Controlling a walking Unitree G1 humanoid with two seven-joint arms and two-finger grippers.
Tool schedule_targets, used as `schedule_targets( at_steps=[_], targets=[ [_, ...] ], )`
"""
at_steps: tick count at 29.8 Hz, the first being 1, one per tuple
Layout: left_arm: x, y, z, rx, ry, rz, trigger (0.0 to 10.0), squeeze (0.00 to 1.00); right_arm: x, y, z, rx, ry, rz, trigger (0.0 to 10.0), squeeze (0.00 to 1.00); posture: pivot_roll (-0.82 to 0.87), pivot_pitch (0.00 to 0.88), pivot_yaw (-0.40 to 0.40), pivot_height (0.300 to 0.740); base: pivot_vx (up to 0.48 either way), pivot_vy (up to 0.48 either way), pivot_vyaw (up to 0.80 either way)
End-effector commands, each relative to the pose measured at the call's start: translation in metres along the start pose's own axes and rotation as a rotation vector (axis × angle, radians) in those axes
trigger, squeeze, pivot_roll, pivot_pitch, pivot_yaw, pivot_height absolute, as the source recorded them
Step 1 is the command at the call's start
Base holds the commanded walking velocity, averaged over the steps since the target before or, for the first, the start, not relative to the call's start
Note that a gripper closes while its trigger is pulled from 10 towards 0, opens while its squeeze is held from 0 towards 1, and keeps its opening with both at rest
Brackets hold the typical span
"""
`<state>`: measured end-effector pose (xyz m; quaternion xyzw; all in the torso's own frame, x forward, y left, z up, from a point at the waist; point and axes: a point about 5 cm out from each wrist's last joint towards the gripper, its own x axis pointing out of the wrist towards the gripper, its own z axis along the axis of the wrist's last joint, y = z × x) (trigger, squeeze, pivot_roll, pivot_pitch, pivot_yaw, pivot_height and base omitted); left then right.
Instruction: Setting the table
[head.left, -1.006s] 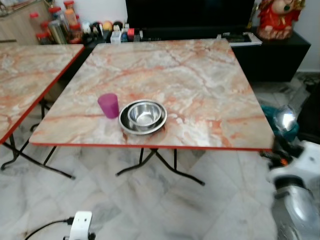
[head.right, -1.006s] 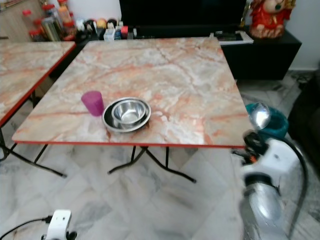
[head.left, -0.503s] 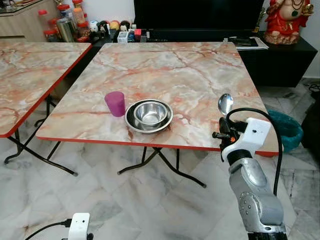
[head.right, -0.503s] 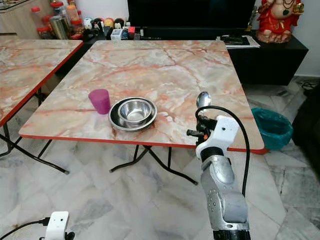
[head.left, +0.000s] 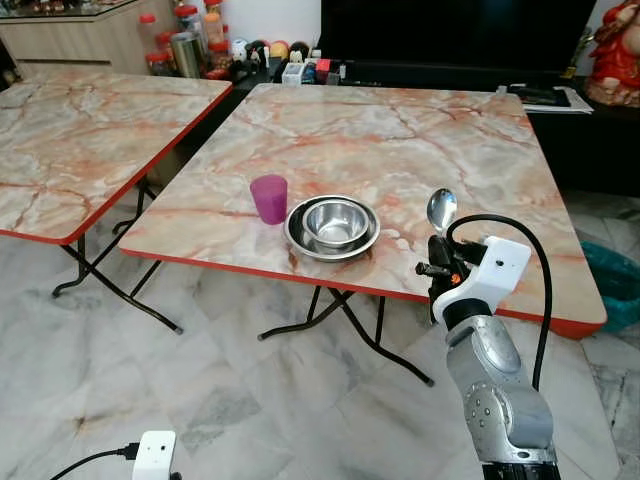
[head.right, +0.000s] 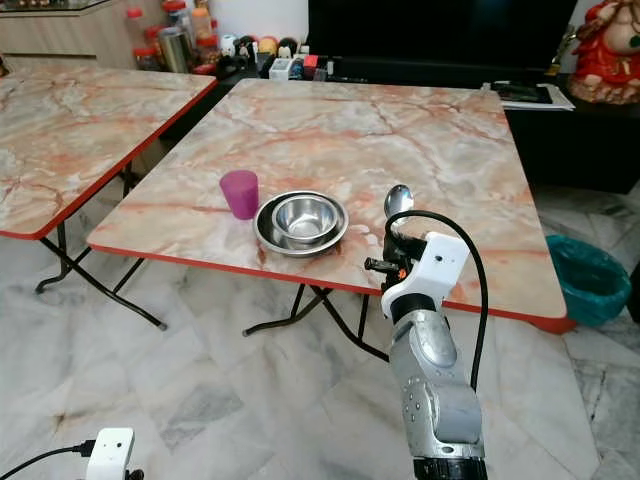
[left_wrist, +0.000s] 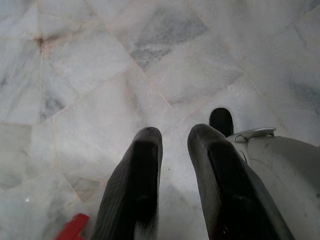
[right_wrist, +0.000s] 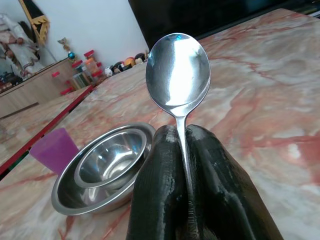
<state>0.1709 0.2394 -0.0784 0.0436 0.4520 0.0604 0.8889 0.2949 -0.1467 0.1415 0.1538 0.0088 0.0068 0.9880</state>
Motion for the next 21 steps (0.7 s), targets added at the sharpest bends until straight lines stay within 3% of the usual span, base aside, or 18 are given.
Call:
schedule_targets(
  at_steps=[1, 6, 12, 21],
  targets=[
    [-0.0002, 0.0038, 0.0002, 0.003, 0.003, 0.010, 10.0, 0.00, 0.0011, 0.0008, -0.0013, 0.004, 0.013, -0.004, 10.0, 0.00, -0.06, 0.032, 0.034, 0.740, 0.000, 0.000, 0.00],
    [-0.0002, 0.0042, 0.0000, 0.005, 0.006, 0.015, 10.0, 0.00, 0.0013, 0.0029, -0.0019, -0.014, 0.012, 0.013, 10.0, 0.00, -0.05, 0.034, 0.032, 0.740, 0.238, 0.000, 0.00],
    [-0.0001, 0.0044, 0.0005, 0.004, 0.006, 0.017, 10.0, 0.00, 0.0026, 0.0052, -0.0018, -0.019, 0.009, 0.020, 10.0, 0.00, -0.05, 0.037, 0.034, 0.740, 0.339, 0.000, 0.73],
    [0.0000, 0.0042, 0.0009, 0.005, 0.006, 0.015, 10.0, 0.00, 0.0028, 0.0034, -0.0031, 0.014, 0.015, -0.010, 10.0, 0.00, -0.05, 0.039, 0.036, 0.740, 0.342, 0.000, 0.00]
  ],
)
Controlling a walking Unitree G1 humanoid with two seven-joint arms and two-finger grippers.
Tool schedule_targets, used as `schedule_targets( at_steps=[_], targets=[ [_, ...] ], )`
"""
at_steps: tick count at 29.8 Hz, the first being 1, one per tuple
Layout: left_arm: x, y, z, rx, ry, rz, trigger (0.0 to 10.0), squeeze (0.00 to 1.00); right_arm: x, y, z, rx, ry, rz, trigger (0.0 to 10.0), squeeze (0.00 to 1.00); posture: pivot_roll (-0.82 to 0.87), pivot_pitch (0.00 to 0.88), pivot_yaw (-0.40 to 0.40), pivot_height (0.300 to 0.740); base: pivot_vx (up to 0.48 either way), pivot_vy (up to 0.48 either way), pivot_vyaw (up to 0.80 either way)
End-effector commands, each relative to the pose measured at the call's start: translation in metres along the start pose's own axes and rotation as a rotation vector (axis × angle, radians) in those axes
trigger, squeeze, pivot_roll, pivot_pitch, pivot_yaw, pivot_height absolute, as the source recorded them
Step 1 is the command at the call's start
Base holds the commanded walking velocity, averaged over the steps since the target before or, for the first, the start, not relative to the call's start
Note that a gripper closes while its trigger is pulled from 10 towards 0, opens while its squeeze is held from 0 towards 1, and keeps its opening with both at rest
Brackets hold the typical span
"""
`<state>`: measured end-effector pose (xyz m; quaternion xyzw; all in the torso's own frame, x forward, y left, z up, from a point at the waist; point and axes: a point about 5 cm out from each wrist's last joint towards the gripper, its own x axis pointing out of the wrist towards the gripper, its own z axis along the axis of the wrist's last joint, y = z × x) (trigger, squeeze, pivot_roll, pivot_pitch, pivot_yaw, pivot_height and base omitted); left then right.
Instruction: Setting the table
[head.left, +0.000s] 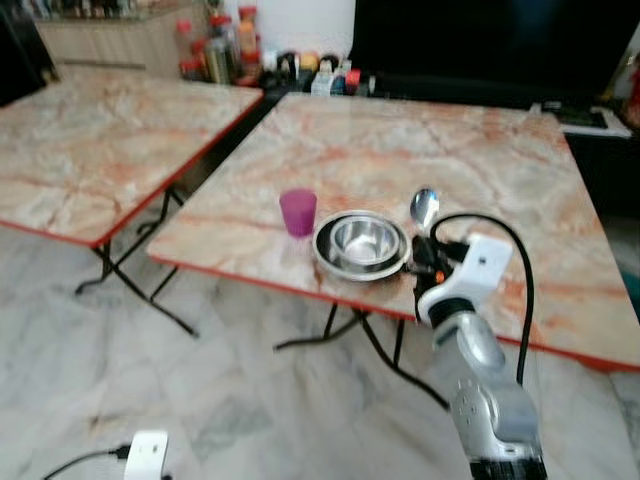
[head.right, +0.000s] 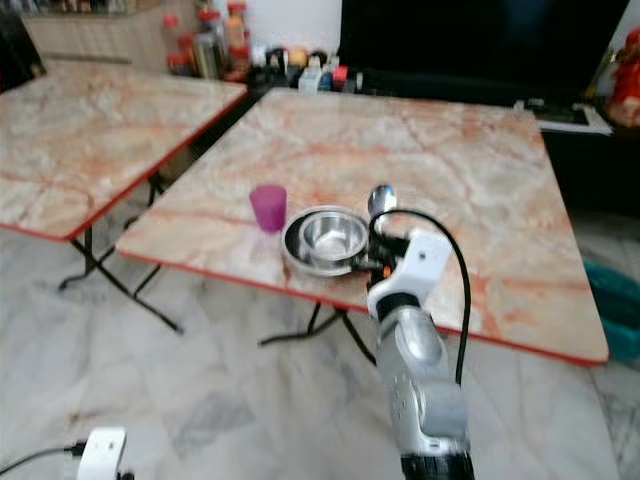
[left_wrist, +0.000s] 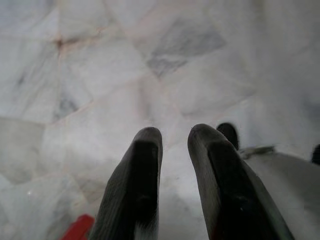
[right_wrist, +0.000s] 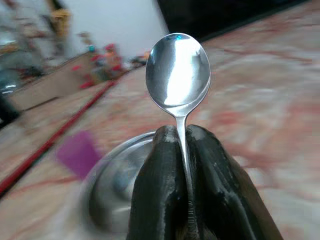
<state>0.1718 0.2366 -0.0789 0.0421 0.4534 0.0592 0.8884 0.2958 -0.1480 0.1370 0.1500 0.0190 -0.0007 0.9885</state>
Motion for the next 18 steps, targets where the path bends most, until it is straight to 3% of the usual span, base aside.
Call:
schedule_targets(
  at_steps=[1, 6, 11, 18],
  targets=[
    [-0.0005, 0.0072, 0.0004, 0.006, 0.002, 0.019, 10.0, 0.00, 0.0016, 0.0060, 0.0010, 0.028, -0.005, 0.005, 10.0, 0.00, -0.05, 0.039, 0.036, 0.740, 0.341, 0.000, 0.00],
    [-0.0005, 0.0072, 0.0003, 0.006, 0.003, 0.017, 10.0, 0.00, 0.0025, 0.0031, 0.0005, 0.043, 0.003, -0.023, 10.0, 0.00, -0.05, 0.041, 0.036, 0.740, 0.340, 0.000, 0.00],
    [-0.0005, 0.0069, 0.0005, 0.005, 0.003, 0.014, 10.0, 0.00, 0.0032, 0.0022, 0.0006, 0.045, 0.007, -0.028, 10.0, 0.00, -0.05, 0.045, 0.036, 0.740, 0.340, 0.000, -0.80],
    [-0.0004, 0.0059, 0.0006, 0.001, 0.001, 0.004, 10.0, 0.00, 0.0031, 0.0049, 0.0001, 0.047, 0.002, -0.036, 10.0, 0.00, -0.05, 0.051, 0.036, 0.740, 0.332, 0.000, 0.00]
  ],
)
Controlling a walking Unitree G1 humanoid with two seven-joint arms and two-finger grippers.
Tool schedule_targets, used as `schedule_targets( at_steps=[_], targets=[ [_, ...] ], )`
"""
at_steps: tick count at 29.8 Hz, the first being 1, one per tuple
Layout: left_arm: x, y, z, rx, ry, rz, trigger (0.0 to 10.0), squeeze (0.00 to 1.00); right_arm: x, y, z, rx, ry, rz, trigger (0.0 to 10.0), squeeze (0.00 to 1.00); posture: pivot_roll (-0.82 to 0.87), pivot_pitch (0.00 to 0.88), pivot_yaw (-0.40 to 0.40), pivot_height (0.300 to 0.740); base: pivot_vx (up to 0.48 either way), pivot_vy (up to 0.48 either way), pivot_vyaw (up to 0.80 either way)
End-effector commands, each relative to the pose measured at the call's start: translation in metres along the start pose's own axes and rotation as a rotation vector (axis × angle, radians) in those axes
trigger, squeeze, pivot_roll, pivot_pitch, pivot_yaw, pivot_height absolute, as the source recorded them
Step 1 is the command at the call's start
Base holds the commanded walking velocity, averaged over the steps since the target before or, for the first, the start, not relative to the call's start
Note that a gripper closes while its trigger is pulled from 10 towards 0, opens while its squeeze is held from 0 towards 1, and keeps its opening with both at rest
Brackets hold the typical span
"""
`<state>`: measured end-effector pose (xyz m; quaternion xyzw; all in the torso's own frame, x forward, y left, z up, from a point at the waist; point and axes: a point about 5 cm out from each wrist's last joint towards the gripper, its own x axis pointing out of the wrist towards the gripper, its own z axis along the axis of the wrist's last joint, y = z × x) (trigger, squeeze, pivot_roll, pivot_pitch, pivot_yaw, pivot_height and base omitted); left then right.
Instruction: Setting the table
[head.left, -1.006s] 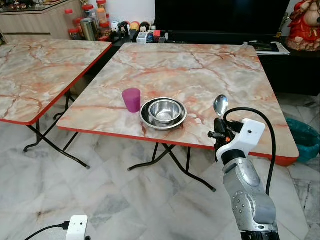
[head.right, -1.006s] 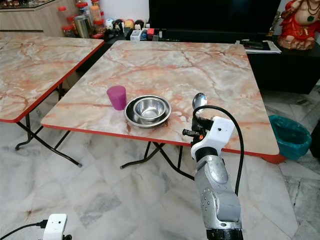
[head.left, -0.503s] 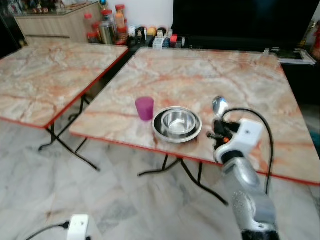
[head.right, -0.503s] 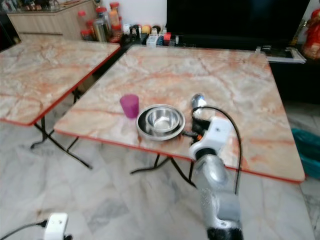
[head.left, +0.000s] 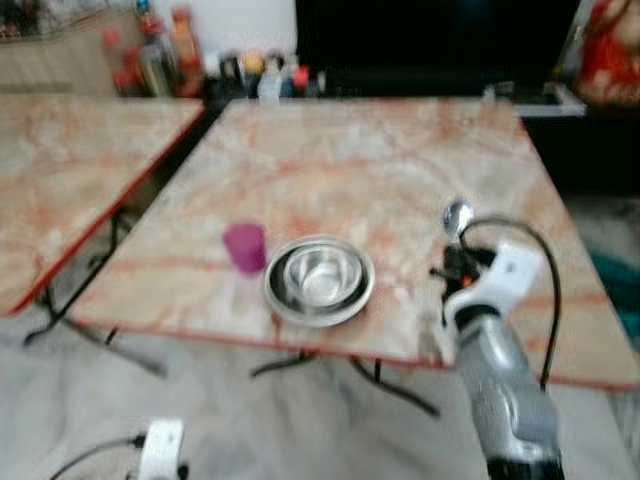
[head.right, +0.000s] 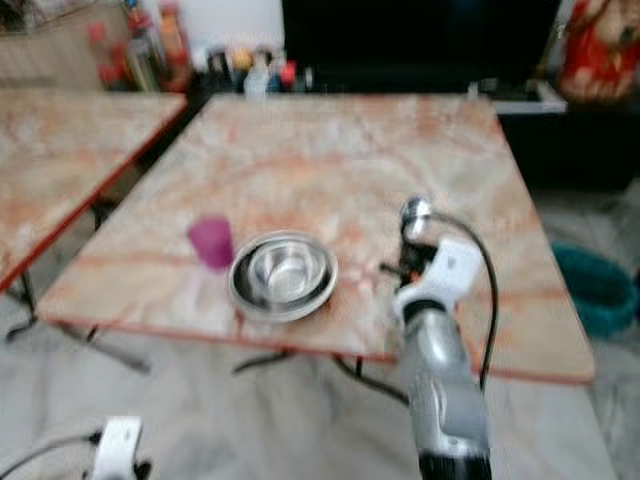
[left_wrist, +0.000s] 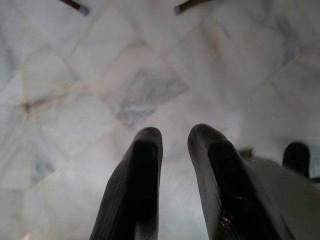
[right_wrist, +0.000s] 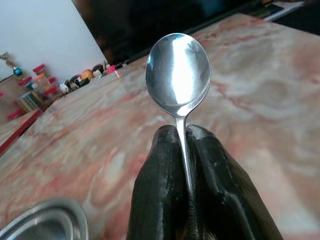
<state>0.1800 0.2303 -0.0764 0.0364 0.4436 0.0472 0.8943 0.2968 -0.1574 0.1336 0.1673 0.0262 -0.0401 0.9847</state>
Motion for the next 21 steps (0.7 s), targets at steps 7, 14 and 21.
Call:
schedule_targets(
  at_steps=[7, 14, 21],
  targets=[
    [-0.003, 0.011, -0.008, 0.004, 0.028, 0.017, 10.0, 0.00, 0.000, 0.018, -0.003, 0.018, 0.019, 0.043, 10.0, 0.00, -0.05, 0.053, 0.039, 0.740, 0.000, 0.000, 0.00],
    [-0.003, 0.012, -0.008, 0.009, 0.029, 0.016, 10.0, 0.00, 0.001, 0.016, -0.012, 0.009, 0.112, -0.016, 10.0, 0.00, -0.05, 0.054, 0.040, 0.740, 0.000, 0.000, 0.00],
    [-0.003, 0.012, -0.008, 0.007, 0.030, 0.015, 10.0, 0.00, -0.003, 0.020, -0.022, 0.011, 0.262, -0.032, 10.0, 0.00, -0.05, 0.061, 0.038, 0.740, 0.000, 0.000, 0.00]
  ],
)
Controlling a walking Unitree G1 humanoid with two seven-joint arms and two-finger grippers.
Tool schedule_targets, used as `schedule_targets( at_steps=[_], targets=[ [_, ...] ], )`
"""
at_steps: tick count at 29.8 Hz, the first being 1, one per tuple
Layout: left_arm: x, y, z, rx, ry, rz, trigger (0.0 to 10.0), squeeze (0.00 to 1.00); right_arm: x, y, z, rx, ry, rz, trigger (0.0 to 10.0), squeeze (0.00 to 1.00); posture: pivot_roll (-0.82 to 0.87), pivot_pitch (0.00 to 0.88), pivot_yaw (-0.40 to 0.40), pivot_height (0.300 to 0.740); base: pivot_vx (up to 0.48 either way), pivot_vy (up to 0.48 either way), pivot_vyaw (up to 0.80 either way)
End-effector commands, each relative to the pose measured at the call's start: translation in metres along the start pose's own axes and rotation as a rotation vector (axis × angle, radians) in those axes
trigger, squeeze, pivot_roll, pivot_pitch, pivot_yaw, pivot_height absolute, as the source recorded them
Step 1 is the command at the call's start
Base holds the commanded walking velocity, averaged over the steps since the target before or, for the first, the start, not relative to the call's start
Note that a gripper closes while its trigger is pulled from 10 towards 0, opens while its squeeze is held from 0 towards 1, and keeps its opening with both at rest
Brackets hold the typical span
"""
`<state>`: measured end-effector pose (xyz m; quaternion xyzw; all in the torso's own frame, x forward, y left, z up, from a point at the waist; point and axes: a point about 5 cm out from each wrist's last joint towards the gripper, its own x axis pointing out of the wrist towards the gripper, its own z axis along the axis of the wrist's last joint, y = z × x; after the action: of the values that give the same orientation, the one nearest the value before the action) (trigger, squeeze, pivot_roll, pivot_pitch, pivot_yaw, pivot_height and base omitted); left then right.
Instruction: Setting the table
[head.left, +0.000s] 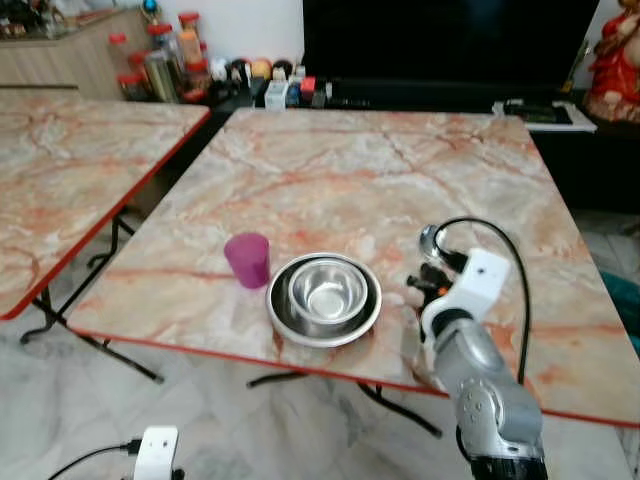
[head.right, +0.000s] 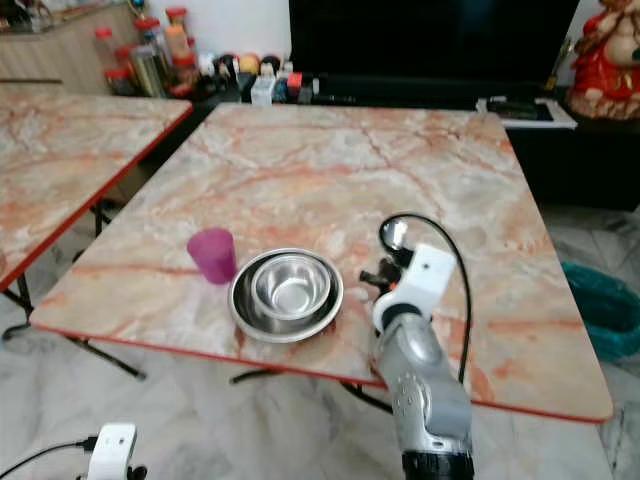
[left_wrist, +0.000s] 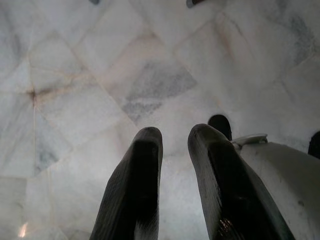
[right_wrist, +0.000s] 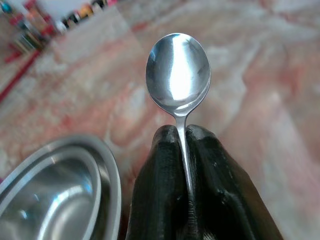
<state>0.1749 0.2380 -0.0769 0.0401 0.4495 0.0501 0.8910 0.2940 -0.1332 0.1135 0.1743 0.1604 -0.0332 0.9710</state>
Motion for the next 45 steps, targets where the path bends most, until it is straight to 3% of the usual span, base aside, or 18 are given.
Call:
schedule_targets(
  at_steps=[1, 11, 26, 36, 45],
  targets=[
    [-0.001, 0.004, -0.004, 0.001, 0.017, 0.007, 10.0, 0.00, -0.001, 0.004, 0.003, 0.010, 0.015, -0.013, 10.0, 0.00, -0.05, 0.061, 0.038, 0.740, 0.000, 0.000, 0.00],
    [-0.001, 0.004, -0.003, 0.001, 0.019, 0.010, 10.0, 0.00, 0.006, 0.007, 0.000, -0.044, 0.104, -0.031, 10.0, 0.00, -0.05, 0.065, 0.037, 0.740, 0.000, 0.000, 0.00],
    [-0.001, 0.003, -0.004, 0.003, 0.023, 0.013, 10.0, 0.00, 0.012, 0.023, -0.014, -0.028, 0.200, -0.045, 10.0, 0.00, -0.04, 0.064, 0.034, 0.740, 0.000, 0.000, 0.00],
    [-0.001, 0.003, -0.003, 0.006, 0.027, 0.011, 10.0, 0.00, 0.012, 0.009, -0.021, -0.044, 0.216, -0.141, 10.0, 0.00, -0.04, 0.065, 0.037, 0.740, 0.000, 0.000, 0.00],
    [-0.001, 0.003, -0.004, 0.010, 0.027, 0.008, 10.0, 0.00, 0.012, 0.008, -0.022, -0.036, 0.216, -0.156, 10.0, 0.00, -0.04, 0.066, 0.038, 0.740, 0.000, 0.000, 0.00]
  ],
)
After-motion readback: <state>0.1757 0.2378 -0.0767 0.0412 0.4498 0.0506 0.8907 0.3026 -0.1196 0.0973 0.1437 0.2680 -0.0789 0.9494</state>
